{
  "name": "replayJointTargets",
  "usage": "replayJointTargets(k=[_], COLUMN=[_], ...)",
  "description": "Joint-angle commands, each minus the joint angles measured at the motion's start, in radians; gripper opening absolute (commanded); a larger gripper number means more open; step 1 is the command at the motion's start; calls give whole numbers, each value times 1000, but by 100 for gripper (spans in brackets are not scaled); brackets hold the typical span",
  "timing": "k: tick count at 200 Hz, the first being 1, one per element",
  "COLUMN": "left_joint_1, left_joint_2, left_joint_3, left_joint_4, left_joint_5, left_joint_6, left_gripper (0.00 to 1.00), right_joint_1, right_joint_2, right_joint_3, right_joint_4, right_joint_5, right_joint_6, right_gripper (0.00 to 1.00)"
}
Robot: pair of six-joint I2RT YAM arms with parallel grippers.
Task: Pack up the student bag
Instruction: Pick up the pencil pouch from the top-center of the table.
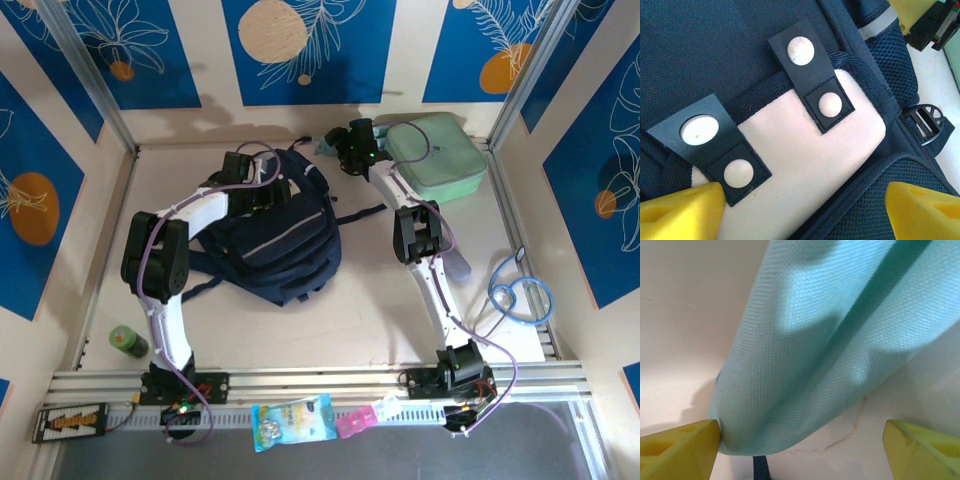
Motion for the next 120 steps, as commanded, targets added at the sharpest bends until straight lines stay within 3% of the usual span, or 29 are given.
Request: replayJointTargets(k=[1, 15, 77, 110, 120], left_joint_1=[3, 3, 3, 5, 3], left_joint_2=[31, 33, 37, 29, 24], left_joint_3=[-38, -36, -36, -37, -36], left_joint_4=[-77, -78, -87, -102, -108], left_joint_5=[14, 16, 19, 6, 1], left_joint_6=[9, 9, 12, 23, 28], left_gripper=[84, 84, 83, 83, 83], right_joint_1=[-8, -8, -33, -31, -29], right_joint_2=[25, 30, 28, 14, 2], right_joint_3=[8, 29, 28, 26, 19], right_joint_4=[103, 75, -45, -64, -65], right_joint_5=[-75, -53, -10, -11, -11], right_joint_6=[-27, -18, 68, 44, 31], right_gripper=[84, 80, 26, 2, 0])
